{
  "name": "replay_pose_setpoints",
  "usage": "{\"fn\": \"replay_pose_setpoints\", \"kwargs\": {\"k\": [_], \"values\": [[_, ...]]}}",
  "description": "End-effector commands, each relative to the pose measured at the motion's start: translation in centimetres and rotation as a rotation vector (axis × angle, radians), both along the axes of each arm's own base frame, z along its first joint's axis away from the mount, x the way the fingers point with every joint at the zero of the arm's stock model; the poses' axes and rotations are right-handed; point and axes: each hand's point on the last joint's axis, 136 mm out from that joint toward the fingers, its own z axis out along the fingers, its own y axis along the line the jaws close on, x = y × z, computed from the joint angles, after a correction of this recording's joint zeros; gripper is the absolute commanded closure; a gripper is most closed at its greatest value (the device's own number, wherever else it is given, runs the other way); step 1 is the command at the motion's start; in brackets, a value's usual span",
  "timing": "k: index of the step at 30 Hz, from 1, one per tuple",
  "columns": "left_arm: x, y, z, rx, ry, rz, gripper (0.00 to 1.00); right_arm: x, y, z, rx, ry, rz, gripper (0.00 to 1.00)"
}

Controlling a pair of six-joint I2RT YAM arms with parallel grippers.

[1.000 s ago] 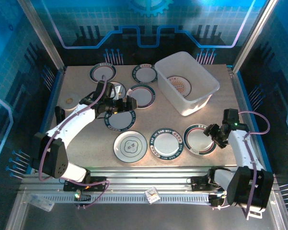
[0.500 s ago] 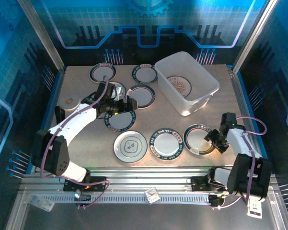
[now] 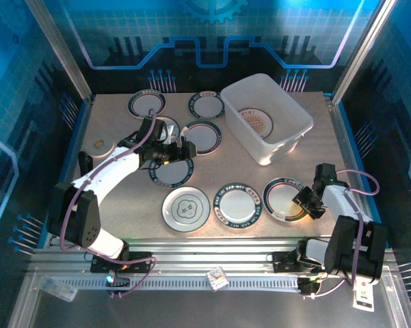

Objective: Place the plates into the plastic bin on the countertop

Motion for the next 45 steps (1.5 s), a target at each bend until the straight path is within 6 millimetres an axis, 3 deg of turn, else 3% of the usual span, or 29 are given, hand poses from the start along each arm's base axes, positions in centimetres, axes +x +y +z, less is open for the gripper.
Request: {"fn": "replay_pose_setpoints", "kwargs": {"k": [1, 18, 32, 45], "values": [[-0.4, -0.3, 0.2, -0.008, 0.013, -0.011, 0.01, 0.6, 0.6, -1.3, 0.042, -0.047, -0.024, 0.49], [-0.3, -0.4, 0.1, -0.009, 0.016, -0.009, 0.01, 0.0, -0.1, -0.5, -0.01, -0.063, -0.057, 0.72], [-0.4, -0.5, -0.3, -0.015, 0.019, -0.014, 0.01, -0.4, -0.7, 0.4, -0.047, -0.077, -0.073, 0.8], [-0.4, -0.7, 0.0, -0.028, 0.01, -0.02, 0.01, -1.3, -1.6, 4.2, -0.119, -0.123, -0.098, 0.91]]}}
